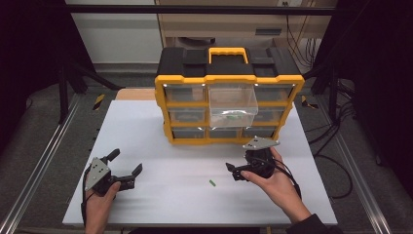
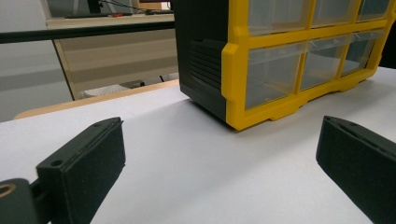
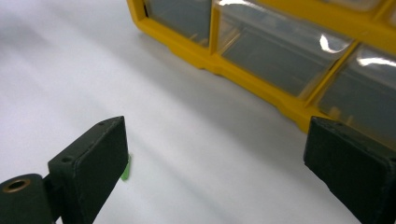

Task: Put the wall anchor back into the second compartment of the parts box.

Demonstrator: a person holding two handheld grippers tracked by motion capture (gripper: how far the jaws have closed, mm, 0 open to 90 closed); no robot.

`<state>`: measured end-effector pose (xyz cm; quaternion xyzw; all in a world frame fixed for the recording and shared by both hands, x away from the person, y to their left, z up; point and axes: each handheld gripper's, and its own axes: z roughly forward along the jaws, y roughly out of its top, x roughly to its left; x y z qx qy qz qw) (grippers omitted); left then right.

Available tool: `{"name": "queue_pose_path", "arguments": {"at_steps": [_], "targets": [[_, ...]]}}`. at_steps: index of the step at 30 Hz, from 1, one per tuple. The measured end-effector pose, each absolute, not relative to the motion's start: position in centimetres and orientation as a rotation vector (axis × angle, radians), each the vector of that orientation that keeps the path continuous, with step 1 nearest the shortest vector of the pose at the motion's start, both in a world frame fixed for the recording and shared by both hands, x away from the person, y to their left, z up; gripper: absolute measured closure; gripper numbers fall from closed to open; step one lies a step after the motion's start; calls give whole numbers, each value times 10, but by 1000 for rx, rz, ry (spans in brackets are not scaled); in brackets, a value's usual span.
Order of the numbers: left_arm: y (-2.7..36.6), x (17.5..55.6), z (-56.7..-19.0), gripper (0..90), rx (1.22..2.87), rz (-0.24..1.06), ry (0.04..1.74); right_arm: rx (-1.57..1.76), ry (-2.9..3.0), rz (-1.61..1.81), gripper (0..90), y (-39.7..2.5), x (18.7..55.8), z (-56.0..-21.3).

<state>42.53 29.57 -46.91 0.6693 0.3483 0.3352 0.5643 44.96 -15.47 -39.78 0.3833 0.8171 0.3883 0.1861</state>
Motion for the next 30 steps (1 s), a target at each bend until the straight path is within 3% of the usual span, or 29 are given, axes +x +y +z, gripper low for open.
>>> {"name": "queue_pose_path", "arguments": {"at_steps": [30], "targets": [[296, 426, -469, 11, 1570, 788, 821, 1086, 2382, 1045, 67, -130, 450, -422]]}}
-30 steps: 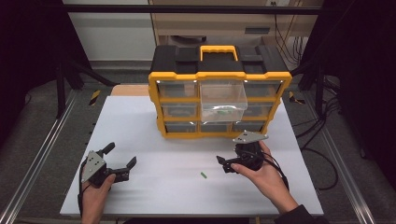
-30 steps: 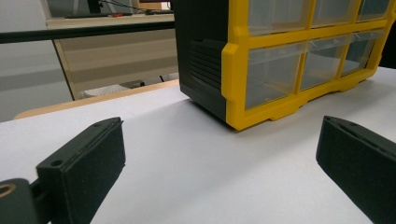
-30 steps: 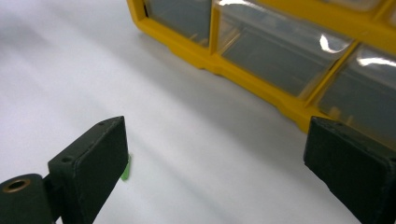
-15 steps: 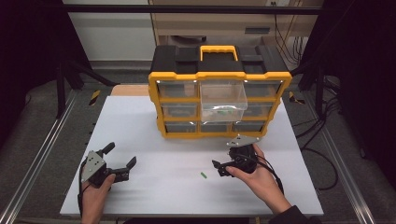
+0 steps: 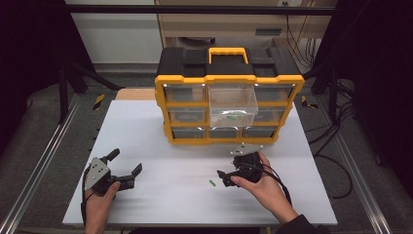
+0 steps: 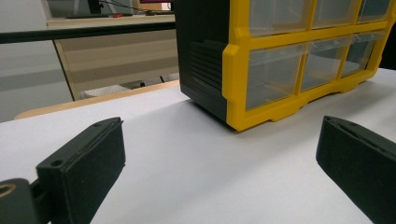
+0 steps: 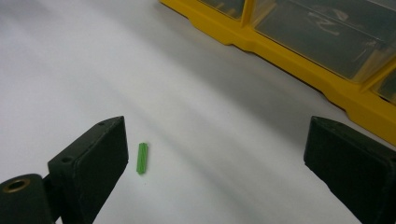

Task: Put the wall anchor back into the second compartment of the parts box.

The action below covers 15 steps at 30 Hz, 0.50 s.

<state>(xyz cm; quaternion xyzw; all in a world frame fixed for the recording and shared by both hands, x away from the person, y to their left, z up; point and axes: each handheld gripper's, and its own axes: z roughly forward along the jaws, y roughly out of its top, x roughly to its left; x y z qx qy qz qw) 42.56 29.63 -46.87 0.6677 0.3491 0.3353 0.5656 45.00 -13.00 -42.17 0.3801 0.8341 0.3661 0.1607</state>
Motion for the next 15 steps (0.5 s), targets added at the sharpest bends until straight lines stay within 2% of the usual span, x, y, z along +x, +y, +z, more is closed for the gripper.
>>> {"name": "queue_pose_path", "arguments": {"at_steps": [15], "targets": [[296, 426, -469, 10, 1566, 786, 817, 1074, 2422, 1028, 68, -113, 449, -433]]}}
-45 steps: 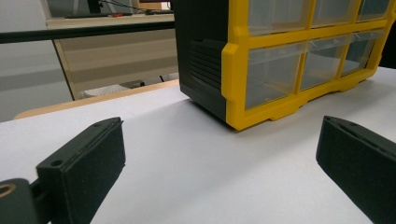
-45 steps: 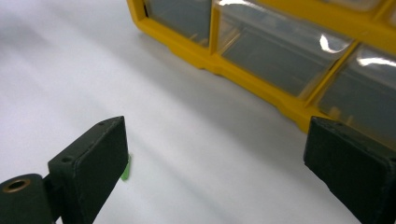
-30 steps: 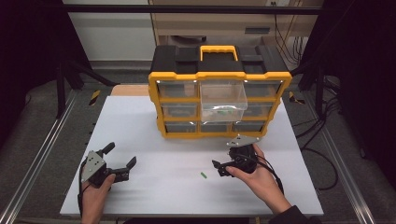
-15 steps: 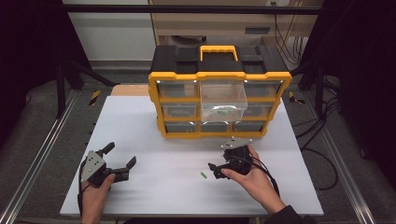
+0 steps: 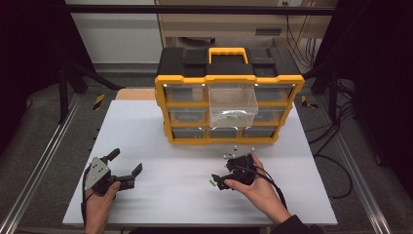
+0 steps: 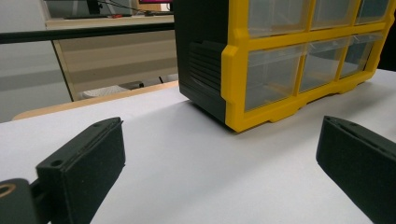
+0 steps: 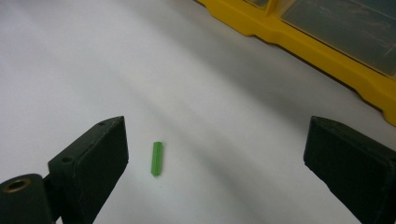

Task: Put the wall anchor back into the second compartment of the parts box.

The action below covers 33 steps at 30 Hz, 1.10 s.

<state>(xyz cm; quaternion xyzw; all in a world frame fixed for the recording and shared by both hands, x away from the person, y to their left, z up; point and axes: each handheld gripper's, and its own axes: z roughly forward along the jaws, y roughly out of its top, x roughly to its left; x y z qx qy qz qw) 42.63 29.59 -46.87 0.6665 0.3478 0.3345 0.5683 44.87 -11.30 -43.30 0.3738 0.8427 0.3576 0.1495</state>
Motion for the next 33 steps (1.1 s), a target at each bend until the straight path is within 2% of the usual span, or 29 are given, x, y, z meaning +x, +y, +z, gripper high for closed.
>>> {"name": "queue_pose_path", "arguments": {"at_steps": [21, 33], "targets": [[297, 427, -469, 10, 1565, 785, 820, 1042, 2510, 966, 99, -86, 447, -446], [296, 427, -469, 10, 1564, 781, 819, 1067, 2506, 939, 279, -81, 448, -445]]}}
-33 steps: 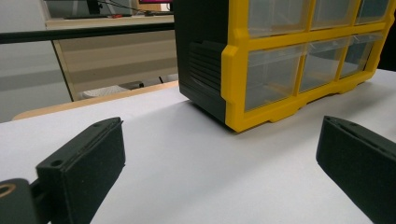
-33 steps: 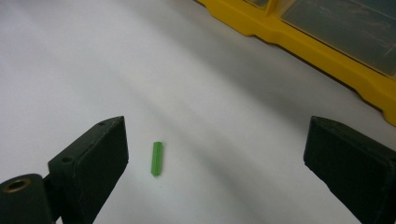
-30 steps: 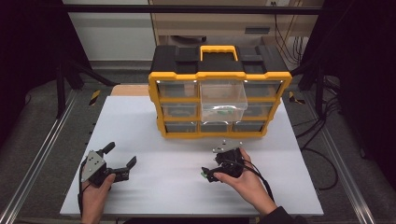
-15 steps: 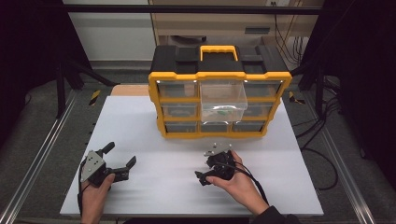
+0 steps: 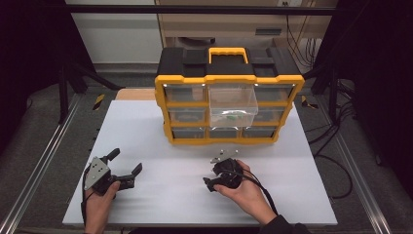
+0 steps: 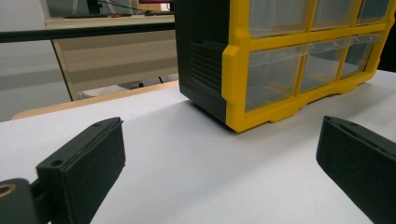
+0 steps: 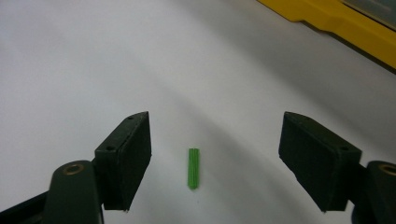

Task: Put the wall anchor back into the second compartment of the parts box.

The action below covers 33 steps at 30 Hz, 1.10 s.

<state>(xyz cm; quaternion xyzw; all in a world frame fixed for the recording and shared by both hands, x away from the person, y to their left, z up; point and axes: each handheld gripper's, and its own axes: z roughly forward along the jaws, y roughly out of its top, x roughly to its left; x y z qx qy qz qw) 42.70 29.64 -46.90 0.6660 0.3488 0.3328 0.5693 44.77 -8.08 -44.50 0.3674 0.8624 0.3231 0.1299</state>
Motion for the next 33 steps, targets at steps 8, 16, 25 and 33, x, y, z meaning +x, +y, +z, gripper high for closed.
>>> {"name": "queue_pose_path", "arguments": {"at_steps": [8, 16, 25, 33], "targets": [[297, 427, -469, 10, 1564, 782, 819, 1073, 2527, 900, 417, -76, 446, -444], [297, 427, -469, 11, 1564, 781, 819, 1081, 2535, 898, 554, -79, 446, -443], [297, 427, -469, 11, 1564, 781, 820, 1096, 2566, 874, 636, -79, 445, -452], [297, 427, -469, 11, 1564, 782, 819, 1097, 2588, 853, 697, -78, 445, -458]]}}
